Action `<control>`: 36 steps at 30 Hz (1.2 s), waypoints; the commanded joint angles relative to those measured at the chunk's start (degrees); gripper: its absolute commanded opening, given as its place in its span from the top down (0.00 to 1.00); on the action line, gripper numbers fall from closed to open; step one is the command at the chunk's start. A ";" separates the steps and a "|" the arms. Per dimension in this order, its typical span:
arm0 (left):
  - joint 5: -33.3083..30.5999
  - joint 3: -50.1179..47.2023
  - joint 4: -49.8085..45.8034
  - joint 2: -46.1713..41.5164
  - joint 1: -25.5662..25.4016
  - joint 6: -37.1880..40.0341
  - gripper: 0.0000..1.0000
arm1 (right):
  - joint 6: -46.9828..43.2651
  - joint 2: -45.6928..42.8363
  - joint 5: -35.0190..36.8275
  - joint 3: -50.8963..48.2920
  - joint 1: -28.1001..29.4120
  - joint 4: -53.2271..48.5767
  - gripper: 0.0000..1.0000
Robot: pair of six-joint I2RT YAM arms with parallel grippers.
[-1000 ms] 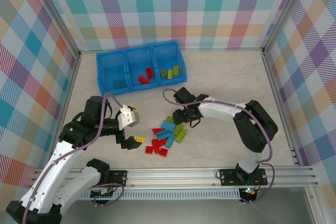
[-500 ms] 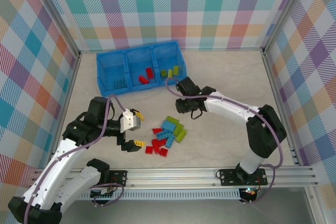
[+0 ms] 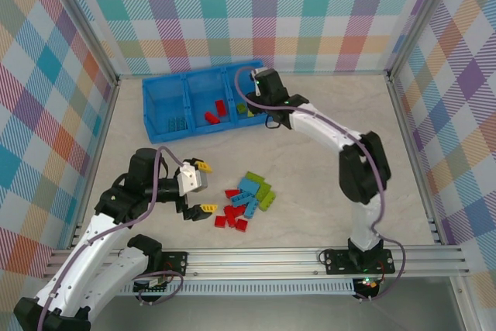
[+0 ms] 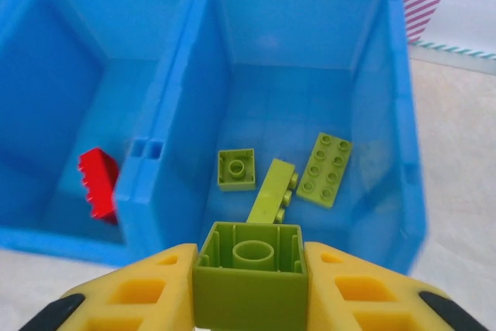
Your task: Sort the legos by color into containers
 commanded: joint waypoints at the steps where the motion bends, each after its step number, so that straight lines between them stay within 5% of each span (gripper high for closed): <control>1: -1.40 -0.83 4.10 -0.29 0.82 -2.47 0.00 | -0.76 5.80 -0.51 6.08 -0.21 0.23 0.64; 7: -2.50 -1.07 4.61 0.08 0.98 -3.27 0.00 | -0.74 10.10 -2.34 13.29 -0.88 -4.43 0.40; 14: -8.67 -1.51 10.59 0.45 1.33 -12.30 0.00 | -1.27 -0.43 -6.50 6.40 -0.97 -4.57 0.34; 18: -16.66 2.33 12.49 3.32 1.36 -27.69 0.00 | -1.67 -11.38 -16.41 -2.36 -0.97 -6.25 0.23; 25: -37.05 13.37 -4.45 9.94 0.46 -65.37 0.00 | 1.18 -32.71 -32.86 -20.69 -0.88 -16.70 0.10; 31: -42.16 8.88 -12.76 7.39 -11.38 -83.83 0.08 | 5.22 -43.28 -43.29 -32.67 0.18 -25.02 0.07; 36: -49.30 4.99 -17.33 8.88 -26.86 -86.67 0.13 | 4.96 -46.62 -42.52 -36.23 2.37 -28.25 0.04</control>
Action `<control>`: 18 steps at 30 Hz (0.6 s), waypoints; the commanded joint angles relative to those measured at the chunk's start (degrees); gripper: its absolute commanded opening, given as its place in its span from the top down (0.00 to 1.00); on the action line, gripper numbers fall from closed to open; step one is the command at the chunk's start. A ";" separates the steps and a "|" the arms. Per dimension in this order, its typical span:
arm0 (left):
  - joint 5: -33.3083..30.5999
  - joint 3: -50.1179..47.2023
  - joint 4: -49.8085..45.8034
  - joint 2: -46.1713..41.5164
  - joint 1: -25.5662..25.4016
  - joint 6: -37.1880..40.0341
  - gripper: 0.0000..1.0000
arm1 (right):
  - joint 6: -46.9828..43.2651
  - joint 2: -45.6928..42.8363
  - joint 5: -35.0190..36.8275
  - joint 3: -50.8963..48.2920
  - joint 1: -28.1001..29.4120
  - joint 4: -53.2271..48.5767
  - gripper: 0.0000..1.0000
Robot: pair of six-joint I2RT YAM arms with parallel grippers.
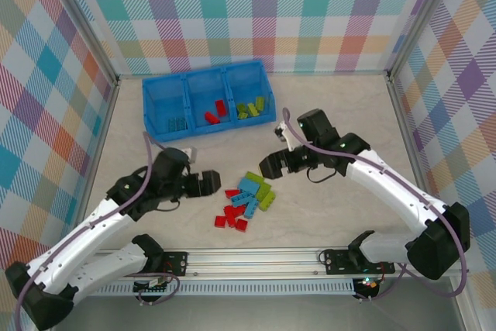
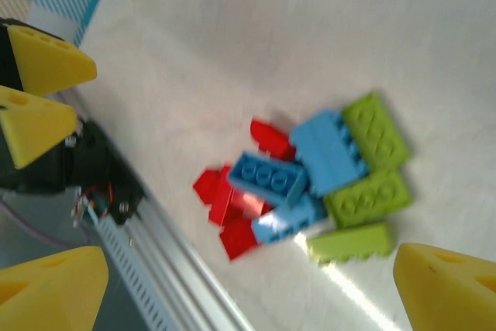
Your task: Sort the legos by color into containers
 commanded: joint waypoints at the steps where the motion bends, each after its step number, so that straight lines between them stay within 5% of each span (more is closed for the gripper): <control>1: -7.06 -2.85 -6.20 1.50 -8.70 -6.69 0.14 | 1.25 -2.90 -3.96 -1.38 0.75 -3.51 0.04; 7: -7.97 -8.14 0.55 10.45 -17.97 -7.73 0.20 | 2.14 -2.49 -3.66 -1.16 0.97 -4.26 0.03; 18: -2.31 -13.37 13.65 18.14 -18.13 -3.54 0.30 | 3.37 -1.17 -2.15 -1.95 0.97 -2.83 0.02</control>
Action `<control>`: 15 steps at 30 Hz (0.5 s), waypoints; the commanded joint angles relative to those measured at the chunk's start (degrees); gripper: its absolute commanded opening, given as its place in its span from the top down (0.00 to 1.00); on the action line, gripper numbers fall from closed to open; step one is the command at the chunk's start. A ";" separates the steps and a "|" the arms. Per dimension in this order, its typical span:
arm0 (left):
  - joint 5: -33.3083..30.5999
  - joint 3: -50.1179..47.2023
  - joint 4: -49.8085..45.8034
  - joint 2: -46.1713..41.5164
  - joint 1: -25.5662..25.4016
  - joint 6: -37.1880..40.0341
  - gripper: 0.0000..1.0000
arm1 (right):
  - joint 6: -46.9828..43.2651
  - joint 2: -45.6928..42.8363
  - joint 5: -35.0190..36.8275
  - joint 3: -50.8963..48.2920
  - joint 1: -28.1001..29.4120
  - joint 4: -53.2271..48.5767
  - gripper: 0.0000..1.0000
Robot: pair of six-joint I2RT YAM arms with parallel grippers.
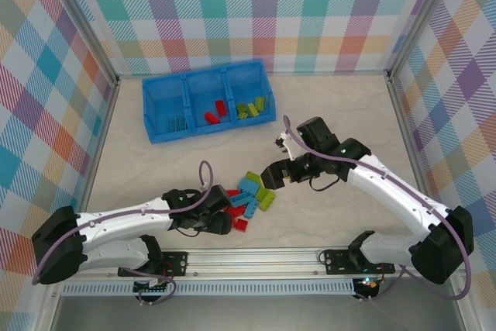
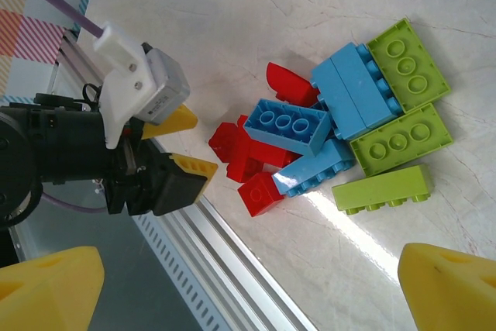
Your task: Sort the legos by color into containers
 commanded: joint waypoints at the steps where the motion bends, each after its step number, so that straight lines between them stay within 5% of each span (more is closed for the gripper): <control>1: 0.99 -0.85 4.84 2.03 -0.57 1.25 0.31 | 1.12 0.54 -0.03 -0.22 0.16 0.16 0.02; 6: -1.61 -0.79 3.95 6.54 -0.56 1.51 0.45 | 1.41 -0.08 0.39 -0.42 0.21 -0.17 0.02; 15: -5.19 -1.06 0.90 5.51 -0.53 2.41 0.50 | 2.10 -0.61 1.21 -0.95 0.21 0.43 0.01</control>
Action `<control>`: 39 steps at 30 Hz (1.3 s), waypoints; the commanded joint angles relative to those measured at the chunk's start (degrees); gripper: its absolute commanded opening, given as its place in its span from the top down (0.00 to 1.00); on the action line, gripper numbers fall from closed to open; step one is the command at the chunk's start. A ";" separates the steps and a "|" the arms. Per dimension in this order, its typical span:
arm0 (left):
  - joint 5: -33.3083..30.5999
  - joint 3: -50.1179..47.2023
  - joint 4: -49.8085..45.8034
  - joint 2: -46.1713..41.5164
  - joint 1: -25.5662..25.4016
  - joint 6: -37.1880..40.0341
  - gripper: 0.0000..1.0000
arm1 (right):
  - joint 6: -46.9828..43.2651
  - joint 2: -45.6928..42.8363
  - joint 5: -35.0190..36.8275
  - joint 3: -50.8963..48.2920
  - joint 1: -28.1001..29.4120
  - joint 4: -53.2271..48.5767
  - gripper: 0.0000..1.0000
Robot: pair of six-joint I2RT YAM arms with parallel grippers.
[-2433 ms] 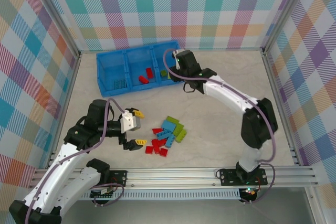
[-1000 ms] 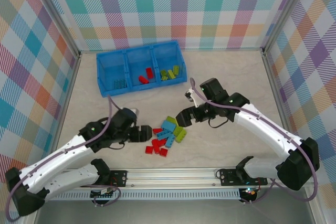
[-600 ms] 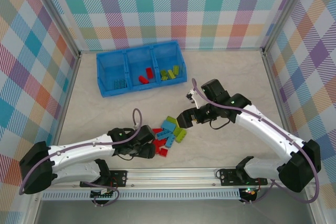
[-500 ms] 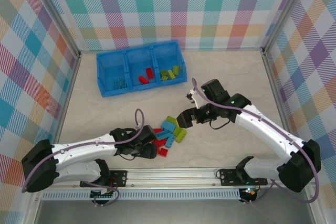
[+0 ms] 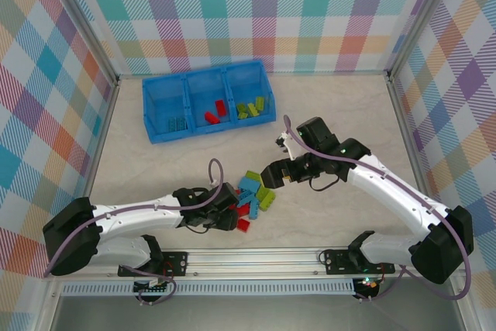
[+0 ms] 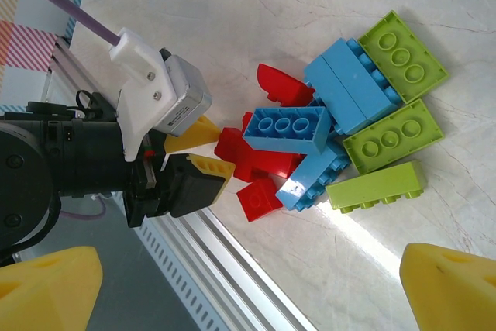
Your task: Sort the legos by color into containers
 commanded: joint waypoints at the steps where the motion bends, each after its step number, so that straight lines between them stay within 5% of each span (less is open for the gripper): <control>1: -5.19 -1.96 -6.65 -1.50 -0.39 0.68 0.49 | 0.62 -0.47 0.14 -0.71 0.21 0.36 0.01; 9: -4.66 -6.15 -3.19 -11.63 -0.31 -1.74 0.47 | 0.52 0.29 0.07 -0.44 0.21 0.39 0.01; 19: -1.36 -4.57 5.09 -1.64 -0.33 0.68 0.43 | 0.76 -0.58 0.79 -1.05 0.21 0.06 0.01; 26: -0.68 -5.56 6.64 0.59 0.51 1.39 0.41 | 1.03 -1.12 0.97 -2.07 0.21 0.84 0.00; 30: -0.51 -5.25 8.44 1.73 1.01 3.10 0.32 | 1.10 -1.16 0.84 -2.01 0.21 0.87 0.00; 39: 2.53 -4.35 15.45 2.41 1.05 8.81 0.33 | 1.35 -1.57 1.28 -2.26 0.21 0.49 0.00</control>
